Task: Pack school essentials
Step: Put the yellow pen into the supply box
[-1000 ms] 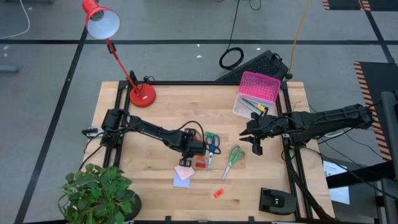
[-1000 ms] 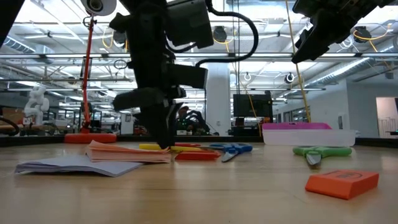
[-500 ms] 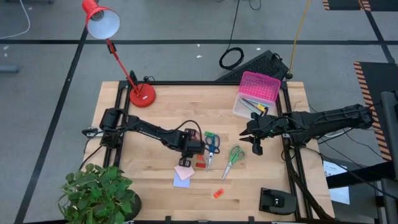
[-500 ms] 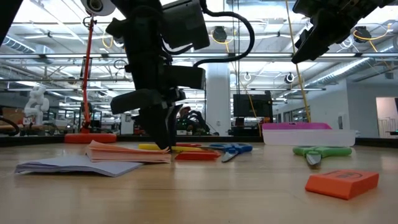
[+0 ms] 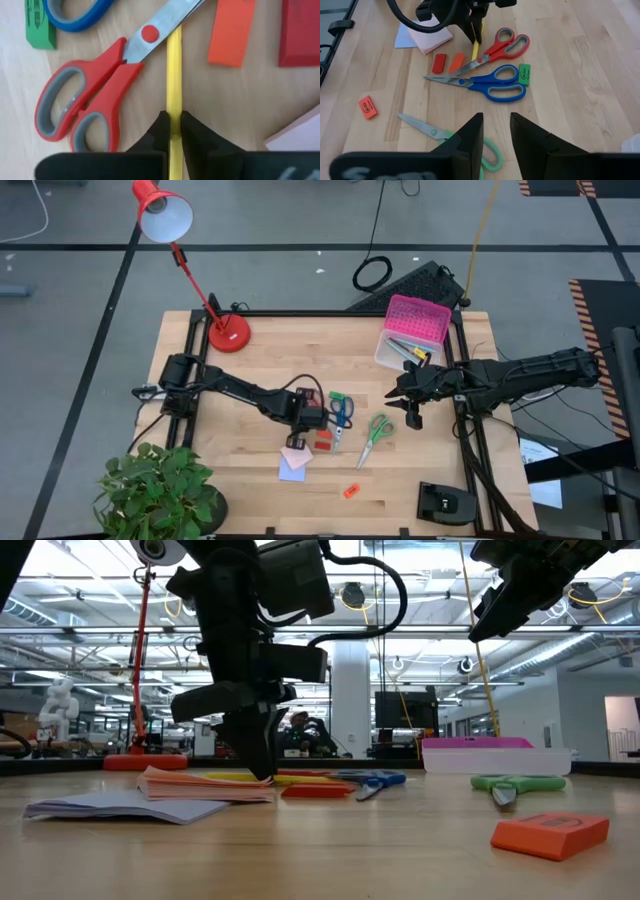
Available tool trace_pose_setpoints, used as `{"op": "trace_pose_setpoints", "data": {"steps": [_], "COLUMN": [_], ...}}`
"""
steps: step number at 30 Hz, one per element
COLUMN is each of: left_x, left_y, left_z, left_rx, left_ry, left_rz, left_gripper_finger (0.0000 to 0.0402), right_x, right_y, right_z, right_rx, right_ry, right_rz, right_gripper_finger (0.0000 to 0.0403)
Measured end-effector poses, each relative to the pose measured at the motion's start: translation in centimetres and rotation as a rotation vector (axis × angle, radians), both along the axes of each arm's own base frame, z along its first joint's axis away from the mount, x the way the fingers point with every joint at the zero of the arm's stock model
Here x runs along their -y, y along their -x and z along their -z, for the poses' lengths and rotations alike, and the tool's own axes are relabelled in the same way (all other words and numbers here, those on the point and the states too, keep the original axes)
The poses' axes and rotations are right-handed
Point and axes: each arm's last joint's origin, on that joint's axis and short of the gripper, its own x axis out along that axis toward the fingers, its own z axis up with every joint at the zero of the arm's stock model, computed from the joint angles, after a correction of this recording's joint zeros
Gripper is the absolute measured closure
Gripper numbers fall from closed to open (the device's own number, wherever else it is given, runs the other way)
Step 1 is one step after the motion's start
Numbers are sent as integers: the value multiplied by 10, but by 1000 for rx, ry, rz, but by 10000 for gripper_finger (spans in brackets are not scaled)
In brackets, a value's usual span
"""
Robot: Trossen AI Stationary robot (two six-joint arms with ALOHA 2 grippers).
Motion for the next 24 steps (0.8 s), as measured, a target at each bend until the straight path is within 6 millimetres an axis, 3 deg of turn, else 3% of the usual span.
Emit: {"op": "trace_pose_setpoints", "data": {"steps": [5,13,24], "left_x": [1,8,15], "left_y": [8,28,33], "left_z": [-11,-42,-72], "left_rx": [-16,-37,98], "left_ry": [4,16,-8], "left_rz": [-17,-59,-49], "left_gripper_finger": [359,364,360], "right_x": [0,0,-1], "right_y": [0,-1,-5], "right_z": [0,-1,-3], "right_rx": [1,8,84], "right_ry": [2,5,30], "right_rz": [-2,-5,-25], "right_gripper_finger": [314,314,314]}}
